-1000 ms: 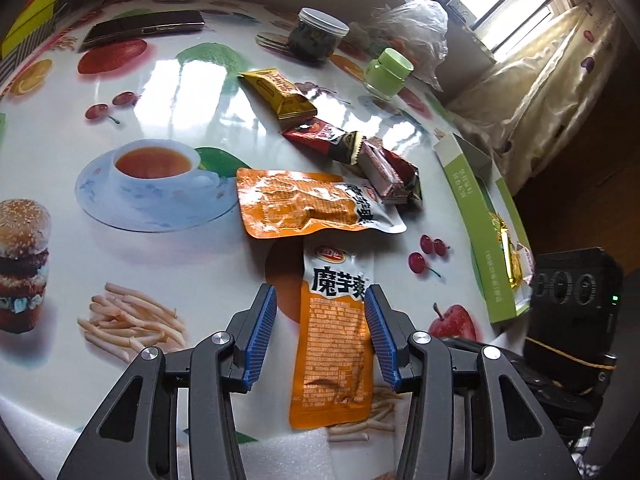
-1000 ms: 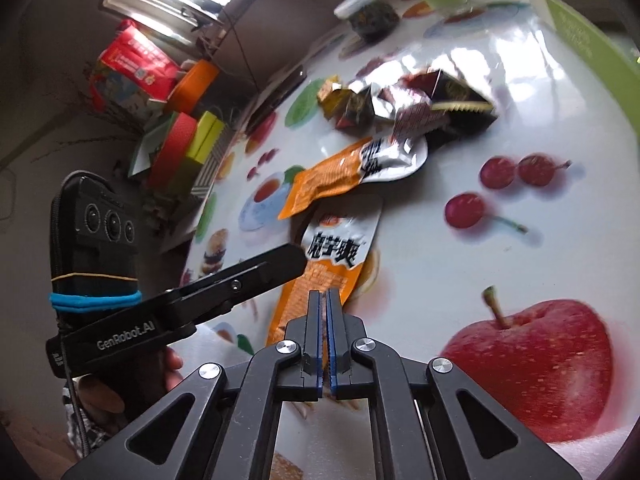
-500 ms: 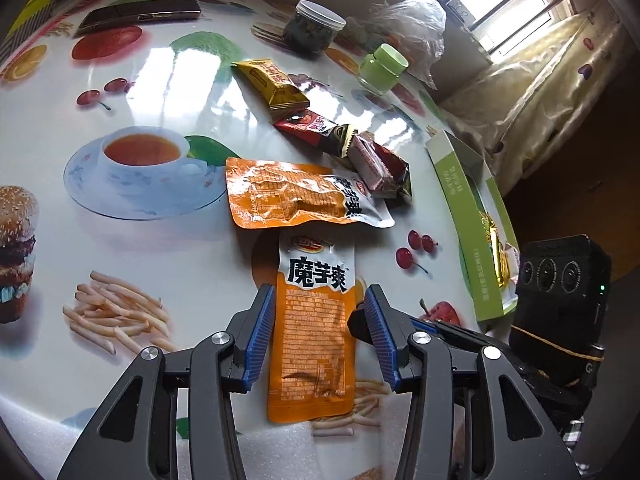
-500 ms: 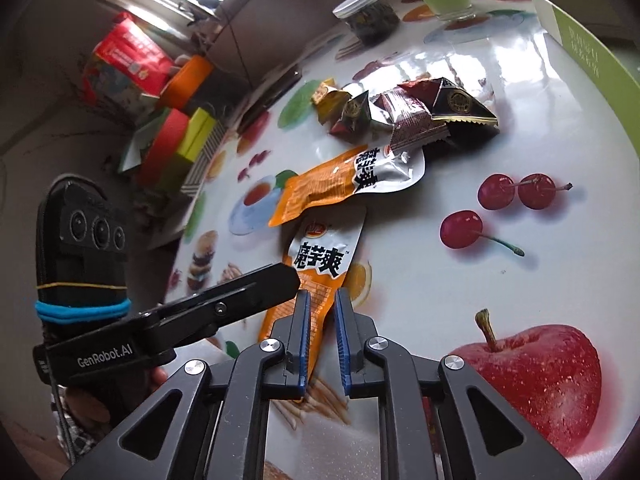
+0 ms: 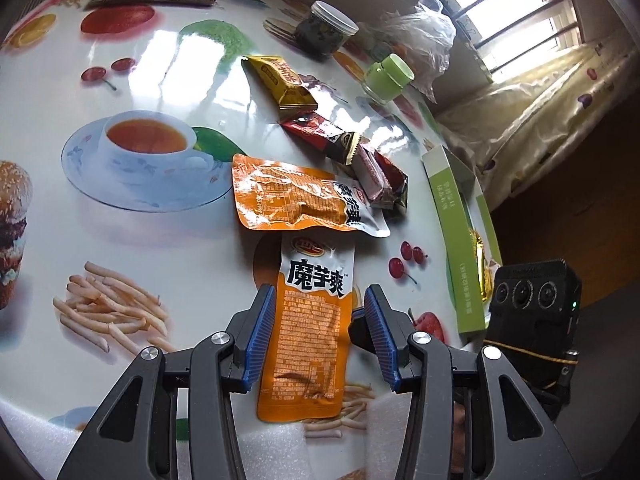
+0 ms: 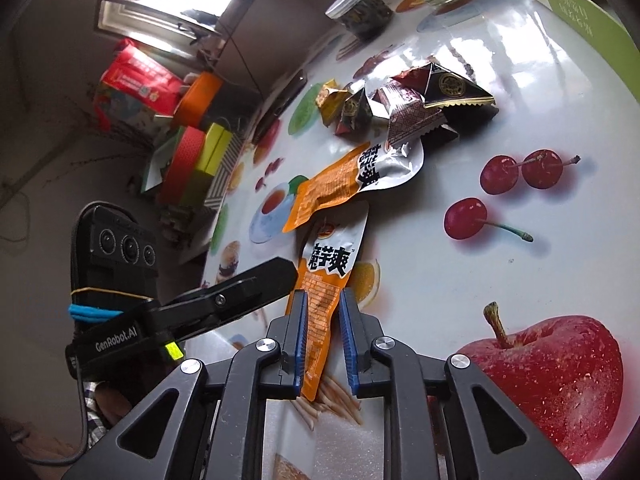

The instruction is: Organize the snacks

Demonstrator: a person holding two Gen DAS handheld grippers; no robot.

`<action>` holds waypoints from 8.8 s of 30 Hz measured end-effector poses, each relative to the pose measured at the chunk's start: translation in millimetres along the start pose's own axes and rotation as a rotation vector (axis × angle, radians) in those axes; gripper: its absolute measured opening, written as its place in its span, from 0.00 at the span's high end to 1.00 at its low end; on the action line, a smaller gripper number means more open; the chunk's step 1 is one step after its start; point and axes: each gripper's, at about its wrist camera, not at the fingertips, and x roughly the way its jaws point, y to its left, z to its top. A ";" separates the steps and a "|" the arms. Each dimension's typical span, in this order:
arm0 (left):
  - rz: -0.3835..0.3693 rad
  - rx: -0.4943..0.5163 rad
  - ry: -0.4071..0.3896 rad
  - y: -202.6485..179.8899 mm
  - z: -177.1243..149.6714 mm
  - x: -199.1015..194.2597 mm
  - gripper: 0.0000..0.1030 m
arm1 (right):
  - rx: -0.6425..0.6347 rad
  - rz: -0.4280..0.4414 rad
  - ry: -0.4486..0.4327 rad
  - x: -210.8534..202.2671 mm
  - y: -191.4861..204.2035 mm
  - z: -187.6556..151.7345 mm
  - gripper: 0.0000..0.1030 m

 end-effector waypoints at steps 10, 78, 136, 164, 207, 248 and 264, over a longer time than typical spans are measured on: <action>-0.082 -0.078 0.028 5.2 2.8 2.4 0.54 | 0.022 0.024 -0.050 -11.1 -6.0 1.7 0.84; 0.367 0.899 0.123 -77.1 42.3 63.0 0.41 | 0.212 0.040 -0.278 -85.0 -46.6 17.6 0.96; 0.099 0.593 -0.006 -65.9 46.5 15.8 0.95 | 0.205 0.048 -0.290 -89.6 -34.7 11.8 0.96; 0.044 0.664 -0.062 -144.4 37.8 1.9 0.95 | 0.167 0.031 -0.441 -170.0 -35.5 8.0 0.96; -0.085 0.668 0.043 -257.2 22.7 95.5 0.95 | 0.246 -0.163 -0.528 -247.4 -116.4 11.8 0.96; -0.077 0.568 0.095 -251.8 27.9 123.9 0.79 | 0.211 -0.379 -0.546 -248.9 -103.6 13.8 0.88; -0.016 0.583 -0.032 -235.7 13.8 59.7 0.78 | 0.118 -0.473 -0.562 -245.1 -61.3 1.2 0.77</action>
